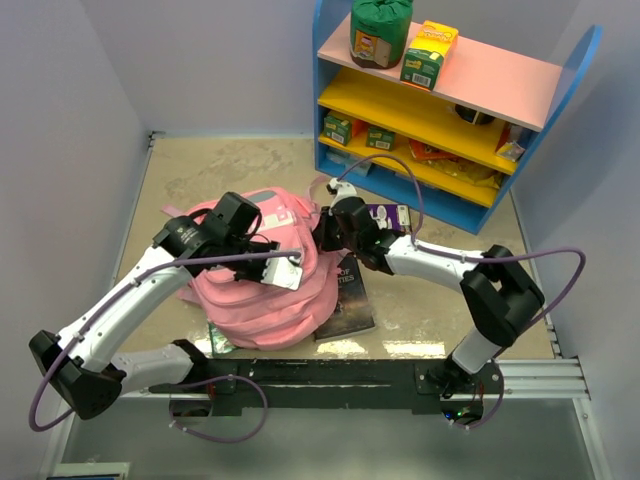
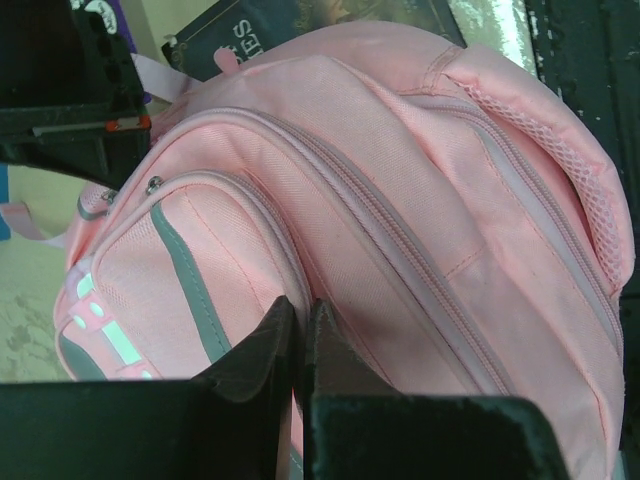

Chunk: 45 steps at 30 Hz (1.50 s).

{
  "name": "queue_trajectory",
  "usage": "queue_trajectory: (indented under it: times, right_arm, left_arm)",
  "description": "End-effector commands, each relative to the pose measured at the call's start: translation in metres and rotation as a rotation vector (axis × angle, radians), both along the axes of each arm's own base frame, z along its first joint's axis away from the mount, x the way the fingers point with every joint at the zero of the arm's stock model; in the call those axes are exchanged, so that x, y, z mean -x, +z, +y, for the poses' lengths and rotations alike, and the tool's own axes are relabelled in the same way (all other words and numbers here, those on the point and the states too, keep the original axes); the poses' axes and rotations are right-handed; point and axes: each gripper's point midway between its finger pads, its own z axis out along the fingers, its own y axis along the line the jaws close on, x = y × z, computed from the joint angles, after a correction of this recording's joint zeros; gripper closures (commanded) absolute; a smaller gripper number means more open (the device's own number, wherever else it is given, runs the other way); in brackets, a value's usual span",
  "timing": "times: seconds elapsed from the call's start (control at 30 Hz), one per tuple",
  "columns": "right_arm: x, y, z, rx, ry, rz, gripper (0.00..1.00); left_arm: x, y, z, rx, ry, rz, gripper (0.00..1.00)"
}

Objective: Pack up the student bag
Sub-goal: Zip the student bag at the center of the board, then unzip the student bag at the center of the board.

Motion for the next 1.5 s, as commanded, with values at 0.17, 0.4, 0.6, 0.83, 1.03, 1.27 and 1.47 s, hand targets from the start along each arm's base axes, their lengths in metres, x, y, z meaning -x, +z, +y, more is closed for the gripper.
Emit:
queue_trajectory:
  times: [0.17,0.4,0.6,0.83,1.03,1.27,1.47]
  right_arm:
    - [-0.071,0.043,-0.039,0.050,-0.277,-0.212,0.98]
    - [-0.058,0.066,-0.073,0.046,-0.379,-0.262,0.72]
    - [-0.039,0.054,-0.096,0.089,-0.401,-0.248,0.18]
    - [0.013,0.040,-0.108,0.038,-0.258,-0.296,0.07]
    - [0.049,0.037,-0.089,-0.038,-0.042,-0.350,0.24]
    - [0.056,0.024,-0.043,-0.011,0.207,-0.375,0.37]
    - [0.069,0.021,-0.026,-0.043,0.326,-0.381,0.40]
  left_arm:
    - [0.064,0.024,-0.009,0.161,-0.196,0.097,1.00]
    - [-0.010,0.023,-0.004,0.210,0.044,-0.278,1.00]
    - [-0.040,0.023,0.010,0.200,0.055,-0.321,1.00]
    - [-0.066,0.034,0.022,0.255,0.246,-0.276,1.00]
    - [-0.049,0.053,0.021,0.341,0.234,-0.253,1.00]
    - [-0.031,0.040,0.022,0.346,0.202,-0.213,1.00]
    - [-0.029,0.035,0.024,0.331,0.207,-0.202,1.00]
